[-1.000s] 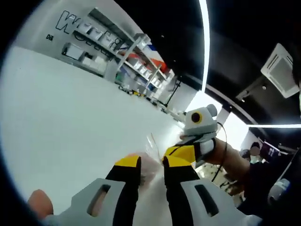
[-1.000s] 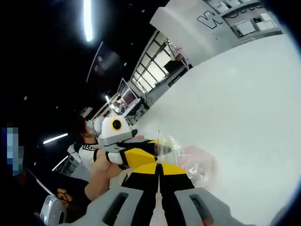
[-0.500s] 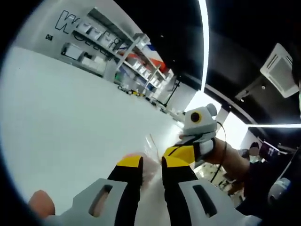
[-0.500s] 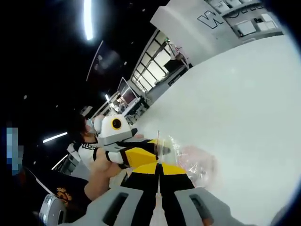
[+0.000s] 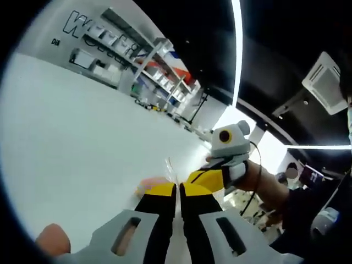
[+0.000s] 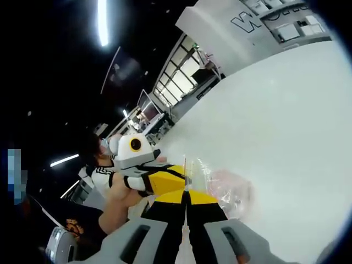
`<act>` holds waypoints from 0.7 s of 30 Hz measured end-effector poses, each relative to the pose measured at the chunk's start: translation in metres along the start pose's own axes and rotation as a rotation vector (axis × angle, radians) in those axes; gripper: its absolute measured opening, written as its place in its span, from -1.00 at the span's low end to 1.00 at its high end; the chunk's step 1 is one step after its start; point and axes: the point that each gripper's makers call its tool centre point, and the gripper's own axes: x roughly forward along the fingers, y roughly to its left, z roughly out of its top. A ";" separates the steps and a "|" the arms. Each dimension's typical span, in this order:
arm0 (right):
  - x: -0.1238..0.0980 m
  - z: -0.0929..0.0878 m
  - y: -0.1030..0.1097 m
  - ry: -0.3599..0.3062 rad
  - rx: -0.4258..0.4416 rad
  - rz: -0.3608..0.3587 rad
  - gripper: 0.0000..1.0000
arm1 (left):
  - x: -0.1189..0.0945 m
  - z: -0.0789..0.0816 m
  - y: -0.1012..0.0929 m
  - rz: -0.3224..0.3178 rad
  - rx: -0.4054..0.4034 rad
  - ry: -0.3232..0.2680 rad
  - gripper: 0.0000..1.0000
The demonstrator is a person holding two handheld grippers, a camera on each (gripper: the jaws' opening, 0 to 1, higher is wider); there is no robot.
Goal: Open the resealable bag by pulling the two sides of the seal apart until the entire bag opening is separated and visibly accessible.
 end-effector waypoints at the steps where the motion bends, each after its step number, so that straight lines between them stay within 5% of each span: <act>1: 0.000 -0.001 0.000 0.002 0.000 0.000 -1.00 | 0.000 0.000 -0.001 -0.005 -0.007 -0.003 -0.96; 21: -0.001 -0.003 -0.003 -0.008 0.004 -0.009 -1.00 | -0.001 -0.003 0.000 -0.001 -0.015 0.005 -0.96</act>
